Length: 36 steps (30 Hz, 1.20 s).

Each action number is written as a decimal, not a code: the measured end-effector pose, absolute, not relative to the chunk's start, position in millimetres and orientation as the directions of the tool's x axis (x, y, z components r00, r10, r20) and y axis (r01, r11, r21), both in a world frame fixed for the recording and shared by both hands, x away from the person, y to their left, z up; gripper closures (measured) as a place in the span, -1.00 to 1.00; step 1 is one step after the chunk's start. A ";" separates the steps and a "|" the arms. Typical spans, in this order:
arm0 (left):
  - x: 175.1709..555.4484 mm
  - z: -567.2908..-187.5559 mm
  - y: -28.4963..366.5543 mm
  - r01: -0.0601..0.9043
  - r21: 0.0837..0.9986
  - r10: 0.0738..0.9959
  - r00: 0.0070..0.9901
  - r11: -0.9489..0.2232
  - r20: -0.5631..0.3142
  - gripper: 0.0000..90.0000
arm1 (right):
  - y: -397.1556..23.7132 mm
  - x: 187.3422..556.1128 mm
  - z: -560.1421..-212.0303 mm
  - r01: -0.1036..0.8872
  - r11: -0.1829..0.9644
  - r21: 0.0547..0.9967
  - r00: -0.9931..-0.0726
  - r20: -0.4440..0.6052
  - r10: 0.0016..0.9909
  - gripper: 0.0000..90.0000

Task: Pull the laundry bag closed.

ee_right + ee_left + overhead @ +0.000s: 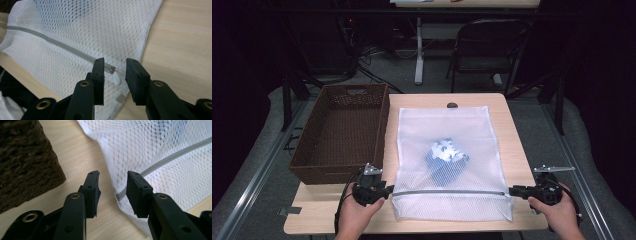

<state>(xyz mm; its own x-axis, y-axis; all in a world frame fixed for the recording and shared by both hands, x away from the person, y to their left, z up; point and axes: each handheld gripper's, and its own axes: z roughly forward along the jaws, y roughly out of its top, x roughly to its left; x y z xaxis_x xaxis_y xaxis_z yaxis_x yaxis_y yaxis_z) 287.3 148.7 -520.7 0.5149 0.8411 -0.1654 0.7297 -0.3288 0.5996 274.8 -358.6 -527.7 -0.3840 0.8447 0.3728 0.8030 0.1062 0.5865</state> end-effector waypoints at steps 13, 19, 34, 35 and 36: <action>283.9 -509.6 161.2 0.623 0.699 0.809 0.577 -0.351 -0.108 0.09 | -317.1 267.1 -516.0 0.559 0.321 0.764 -0.591 0.095 0.801 0.05; 279.8 -506.6 177.8 0.605 0.715 0.816 0.571 -0.351 -0.083 0.06 | -303.0 260.2 -515.4 0.476 0.373 0.797 -0.611 -0.006 0.792 -0.08; 275.3 -526.9 224.8 0.627 0.717 0.869 0.491 -0.306 -0.059 0.04 | -314.3 254.2 -531.9 0.455 0.359 0.815 -0.574 -0.040 0.818 -0.11; 275.1 -529.0 227.0 0.627 0.714 0.871 0.489 -0.311 -0.050 0.03 | -315.8 253.5 -535.3 0.445 0.353 0.823 -0.572 -0.043 0.819 -0.12; 274.1 -531.1 228.6 0.631 0.713 0.877 0.479 -0.306 -0.048 0.03 | -315.8 253.5 -535.3 0.445 0.353 0.823 -0.572 -0.043 0.819 -0.12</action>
